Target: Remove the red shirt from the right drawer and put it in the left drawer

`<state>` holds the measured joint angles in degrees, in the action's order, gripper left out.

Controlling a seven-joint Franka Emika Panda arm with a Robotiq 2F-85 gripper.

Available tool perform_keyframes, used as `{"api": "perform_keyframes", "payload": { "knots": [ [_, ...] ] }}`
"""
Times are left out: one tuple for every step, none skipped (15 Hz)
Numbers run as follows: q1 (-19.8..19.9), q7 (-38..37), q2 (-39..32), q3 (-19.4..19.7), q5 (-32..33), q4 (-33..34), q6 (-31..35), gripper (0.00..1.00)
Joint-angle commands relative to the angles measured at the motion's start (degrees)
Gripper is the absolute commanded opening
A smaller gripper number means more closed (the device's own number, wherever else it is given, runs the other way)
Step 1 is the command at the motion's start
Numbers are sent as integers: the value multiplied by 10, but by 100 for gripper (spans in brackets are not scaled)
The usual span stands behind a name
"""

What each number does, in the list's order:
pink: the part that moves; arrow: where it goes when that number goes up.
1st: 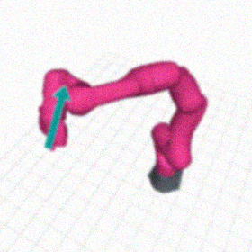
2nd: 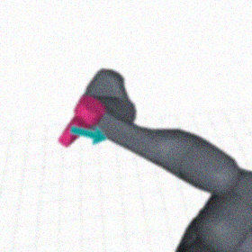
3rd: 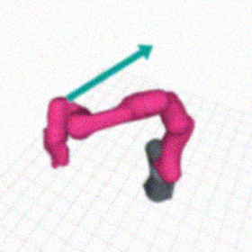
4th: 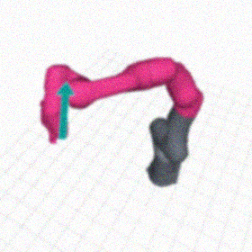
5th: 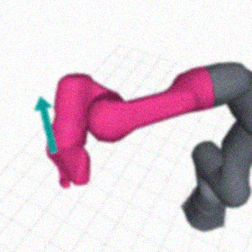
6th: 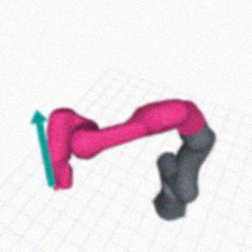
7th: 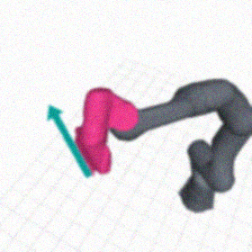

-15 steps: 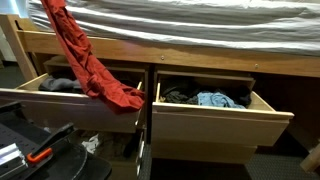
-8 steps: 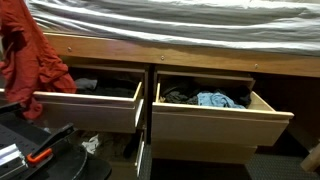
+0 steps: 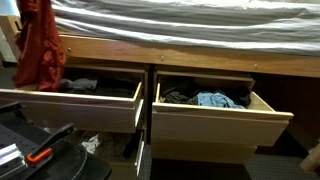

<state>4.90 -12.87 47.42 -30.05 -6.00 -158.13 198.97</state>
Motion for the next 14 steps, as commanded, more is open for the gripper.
{"api": "perform_keyframes", "payload": {
  "knots": [
    [87,7,25,-11,-50,32,-2,0],
    [118,1,42,-31,-67,36,-3,0],
    [146,-1,59,-47,-80,38,-3,0],
    [175,-2,77,-67,-91,39,-3,0],
    [208,-6,95,-93,-104,40,-3,0],
    [229,-9,107,-113,-113,40,-3,0],
    [251,-14,121,-137,-123,37,-3,0],
    [275,-22,136,-164,-135,36,-4,0],
    [284,-24,130,-184,-136,30,-5,0],
    [280,-29,113,-198,-132,24,-8,0],
    [269,-32,87,-207,-124,19,-11,0],
    [254,-32,21,-208,-107,7,26,0],
    [242,-36,8,-208,-106,10,9,0],
    [222,-33,-14,-195,-101,13,-8,0]
  ]
}}
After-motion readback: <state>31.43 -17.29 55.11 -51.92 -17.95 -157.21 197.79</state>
